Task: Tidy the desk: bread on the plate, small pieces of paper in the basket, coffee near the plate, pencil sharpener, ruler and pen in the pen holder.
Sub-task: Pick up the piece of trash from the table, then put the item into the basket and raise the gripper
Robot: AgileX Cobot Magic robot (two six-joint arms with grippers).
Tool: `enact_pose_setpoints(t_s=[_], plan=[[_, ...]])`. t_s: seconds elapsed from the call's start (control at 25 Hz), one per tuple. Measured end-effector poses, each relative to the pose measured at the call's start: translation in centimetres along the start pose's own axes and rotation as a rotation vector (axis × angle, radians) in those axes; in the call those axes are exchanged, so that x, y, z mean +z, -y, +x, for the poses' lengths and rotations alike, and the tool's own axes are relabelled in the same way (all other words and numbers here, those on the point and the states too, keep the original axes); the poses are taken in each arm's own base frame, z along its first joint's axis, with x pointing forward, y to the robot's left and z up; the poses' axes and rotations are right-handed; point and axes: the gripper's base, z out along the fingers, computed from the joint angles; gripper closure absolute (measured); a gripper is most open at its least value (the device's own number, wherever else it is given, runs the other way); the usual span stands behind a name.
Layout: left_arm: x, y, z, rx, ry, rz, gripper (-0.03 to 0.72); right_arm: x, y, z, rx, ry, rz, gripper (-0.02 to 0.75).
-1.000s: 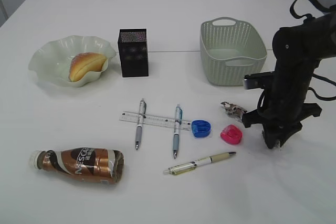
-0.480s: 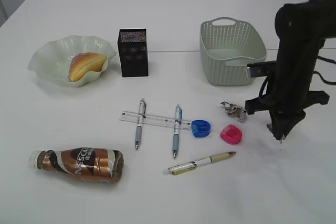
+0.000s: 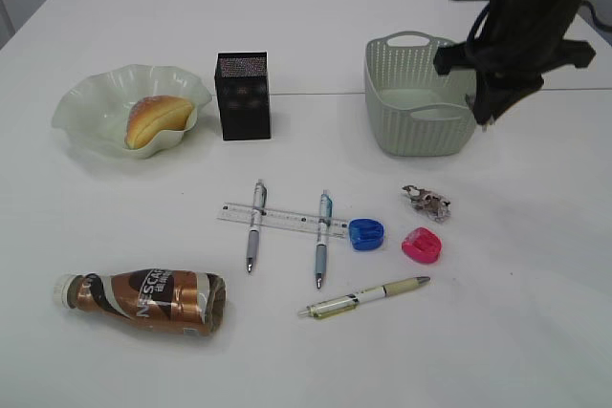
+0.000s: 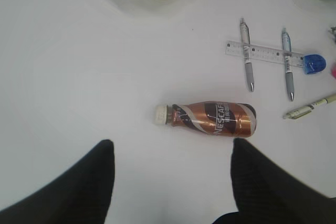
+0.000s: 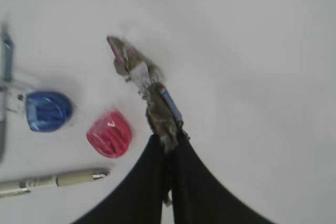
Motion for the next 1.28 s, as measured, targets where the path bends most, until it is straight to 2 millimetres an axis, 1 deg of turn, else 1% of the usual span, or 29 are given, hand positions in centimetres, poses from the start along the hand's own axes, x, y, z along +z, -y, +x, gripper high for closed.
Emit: enact_pose_setpoints(t_s=[0.12, 0.16, 0.24, 0.36, 0.48, 0.56, 0.68, 0.76, 0.84, 0.88, 0.96, 1.04, 1.08, 1.16, 1.28], plan=[[0.0, 0.0, 0.0, -0.001, 0.000, 0.002, 0.183, -2.2, -0.2, -1.9, -0.001, 0.098, -0.008, 0.740], [0.0, 0.0, 0.0, -0.001, 0.000, 0.002, 0.183, -2.7, -0.3, -2.6, -0.001, 0.127, -0.011, 0.740], [0.0, 0.0, 0.0, -0.001, 0.000, 0.004, 0.183, -2.8, -0.4, -4.1, -0.002, 0.167, -0.014, 0.740], [0.0, 0.1, 0.0, -0.002, -0.001, 0.006, 0.185, -2.0, -0.6, -6.3, -0.003, 0.209, -0.018, 0.740], [0.0, 0.1, 0.0, -0.004, -0.001, 0.012, 0.190, -0.2, -0.7, -7.9, -0.003, 0.221, -0.019, 0.740], [0.0, 0.2, 0.0, -0.008, -0.003, 0.025, 0.192, 0.8, -0.5, -8.4, -0.003, 0.216, -0.006, 0.740], [0.0, 0.4, 0.0, -0.016, -0.005, 0.049, 0.192, 2.3, -0.1, -8.6, 0.004, 0.189, -0.002, 0.738], [0.0, 0.6, 0.1, -0.020, -0.007, 0.063, 0.192, 2.9, 0.1, -8.9, 0.006, 0.204, 0.003, 0.720], [0.0, 0.7, 0.1, -0.026, -0.009, 0.081, 0.192, 3.2, 0.2, -9.3, 0.008, 0.240, 0.002, 0.659], [0.0, 0.8, 0.1, -0.028, -0.010, 0.087, 0.192, 3.2, 0.2, -9.5, 0.008, 0.262, 0.001, 0.599], [0.0, 0.9, 0.1, -0.031, -0.010, 0.094, 0.192, 3.5, 0.2, -9.9, 0.007, 0.294, -0.001, 0.442], [0.0, 0.9, 0.1, -0.032, -0.011, 0.098, 0.192, 4.0, 0.2, -10.2, 0.007, 0.317, -0.003, 0.300], [0.0, 0.9, 0.1, -0.032, -0.011, 0.100, 0.192, 4.5, 0.2, -10.2, 0.007, 0.313, -0.003, 0.241], [0.0, 0.9, 0.1, -0.033, -0.011, 0.102, 0.192, 5.2, 0.2, -10.3, 0.007, 0.307, -0.002, 0.189], [0.0, 0.9, 0.1, -0.033, -0.011, 0.102, 0.192, 5.4, 0.2, -10.3, 0.005, 0.299, -0.002, 0.182]])
